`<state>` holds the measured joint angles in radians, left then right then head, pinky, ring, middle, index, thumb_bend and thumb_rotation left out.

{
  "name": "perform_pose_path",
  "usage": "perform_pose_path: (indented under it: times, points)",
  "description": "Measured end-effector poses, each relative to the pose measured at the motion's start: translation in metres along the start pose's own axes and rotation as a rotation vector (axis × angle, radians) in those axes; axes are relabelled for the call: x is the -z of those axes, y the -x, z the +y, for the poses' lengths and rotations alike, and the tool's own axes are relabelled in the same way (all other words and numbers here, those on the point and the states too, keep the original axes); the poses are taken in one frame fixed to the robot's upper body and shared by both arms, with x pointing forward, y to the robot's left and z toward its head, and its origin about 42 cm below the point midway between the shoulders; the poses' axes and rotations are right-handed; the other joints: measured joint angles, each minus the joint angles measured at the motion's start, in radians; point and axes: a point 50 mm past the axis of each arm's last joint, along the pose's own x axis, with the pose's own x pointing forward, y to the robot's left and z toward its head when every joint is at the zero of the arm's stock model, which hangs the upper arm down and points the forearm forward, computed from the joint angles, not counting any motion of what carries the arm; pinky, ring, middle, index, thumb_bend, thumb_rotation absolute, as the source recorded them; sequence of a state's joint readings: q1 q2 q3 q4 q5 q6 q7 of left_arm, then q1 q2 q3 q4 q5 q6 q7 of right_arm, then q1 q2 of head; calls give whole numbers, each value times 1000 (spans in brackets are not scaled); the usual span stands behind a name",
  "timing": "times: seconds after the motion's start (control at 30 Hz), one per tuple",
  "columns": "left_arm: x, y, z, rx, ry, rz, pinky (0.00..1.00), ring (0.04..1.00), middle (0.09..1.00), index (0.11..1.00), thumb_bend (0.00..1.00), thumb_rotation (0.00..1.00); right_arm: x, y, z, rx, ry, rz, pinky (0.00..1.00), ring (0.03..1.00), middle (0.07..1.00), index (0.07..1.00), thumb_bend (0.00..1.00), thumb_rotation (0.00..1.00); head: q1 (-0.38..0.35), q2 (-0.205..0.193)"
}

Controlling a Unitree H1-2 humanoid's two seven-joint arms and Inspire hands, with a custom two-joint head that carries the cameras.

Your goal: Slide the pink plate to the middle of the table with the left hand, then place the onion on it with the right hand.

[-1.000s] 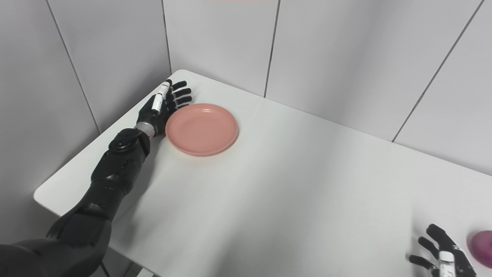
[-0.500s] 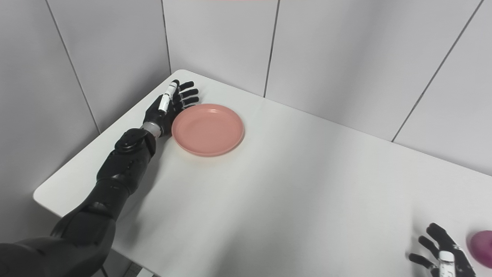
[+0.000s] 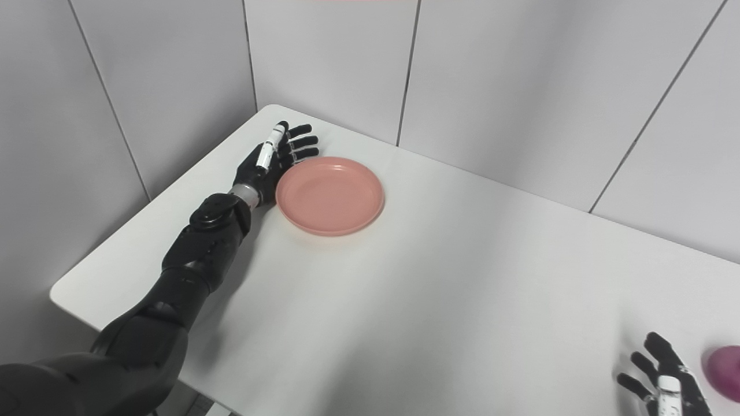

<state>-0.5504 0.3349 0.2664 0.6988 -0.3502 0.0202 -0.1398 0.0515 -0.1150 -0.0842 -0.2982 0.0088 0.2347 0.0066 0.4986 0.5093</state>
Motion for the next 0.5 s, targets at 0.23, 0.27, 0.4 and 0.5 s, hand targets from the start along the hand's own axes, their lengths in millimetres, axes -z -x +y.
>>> perform_pose_path:
  times: [0.23,0.27,0.4,0.5]
  points:
    - [0,0,-3,16,-9,4,740,773,783,757,319,1000,0,1,4,-6,14,14,872,901,922,895,311,938,-20,2]
    - [0,0,-4,17,-10,5,738,774,783,760,318,1000,0,1,4,-6,14,14,948,933,948,922,274,975,-29,2]
    - [1,0,-7,28,-13,8,743,785,796,780,322,1000,0,1,6,-15,13,15,997,987,992,972,204,999,-31,2]
    - [2,-1,-9,39,-27,12,746,784,794,772,335,1000,5,-1,6,-21,-1,30,1000,999,1000,995,119,1000,-28,-2]
